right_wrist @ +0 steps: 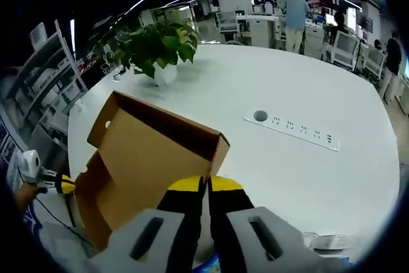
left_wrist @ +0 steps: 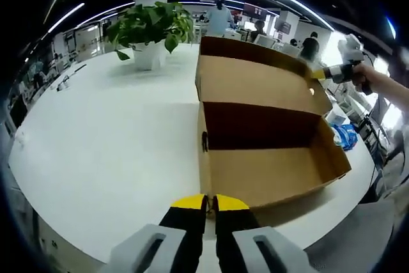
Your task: Operate the shoe box by opening the lid, removing the specified soft item, and placing it in the target area until the item is outside and the box remains undamaged.
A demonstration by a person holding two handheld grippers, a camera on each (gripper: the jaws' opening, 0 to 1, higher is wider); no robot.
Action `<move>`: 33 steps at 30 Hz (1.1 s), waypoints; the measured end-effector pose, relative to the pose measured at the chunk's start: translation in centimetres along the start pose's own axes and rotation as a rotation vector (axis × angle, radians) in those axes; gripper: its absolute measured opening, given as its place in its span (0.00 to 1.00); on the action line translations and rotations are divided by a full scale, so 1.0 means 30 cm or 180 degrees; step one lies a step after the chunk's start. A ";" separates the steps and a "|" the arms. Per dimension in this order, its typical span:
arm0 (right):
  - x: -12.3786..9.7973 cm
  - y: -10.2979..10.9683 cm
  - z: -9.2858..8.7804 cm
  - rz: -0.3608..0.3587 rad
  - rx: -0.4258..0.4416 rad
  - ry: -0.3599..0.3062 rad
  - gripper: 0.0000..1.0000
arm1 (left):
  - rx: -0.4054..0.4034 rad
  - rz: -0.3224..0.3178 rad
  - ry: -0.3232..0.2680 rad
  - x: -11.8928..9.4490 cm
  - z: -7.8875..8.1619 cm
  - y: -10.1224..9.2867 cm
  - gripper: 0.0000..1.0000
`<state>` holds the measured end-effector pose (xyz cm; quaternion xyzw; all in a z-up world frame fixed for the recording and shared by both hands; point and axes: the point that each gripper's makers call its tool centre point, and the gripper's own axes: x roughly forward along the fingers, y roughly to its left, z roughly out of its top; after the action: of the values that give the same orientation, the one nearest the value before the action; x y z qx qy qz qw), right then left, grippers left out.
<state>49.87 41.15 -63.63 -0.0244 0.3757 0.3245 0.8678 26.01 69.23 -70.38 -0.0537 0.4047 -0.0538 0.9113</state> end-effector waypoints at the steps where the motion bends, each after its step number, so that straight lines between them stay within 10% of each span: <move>1: -0.008 0.004 0.002 -0.0002 -0.0019 -0.0030 0.01 | 0.0003 0.0000 -0.0001 0.000 0.000 0.000 0.04; 33: -0.196 0.135 -0.017 -0.0007 -0.0612 -0.0530 0.00 | 0.0021 -0.0052 -0.0030 -0.007 -0.002 -0.017 0.04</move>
<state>44.21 40.98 -59.27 -0.0809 0.2695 0.3589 0.8900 25.79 68.76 -70.20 -0.0541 0.3997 -0.0623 0.9129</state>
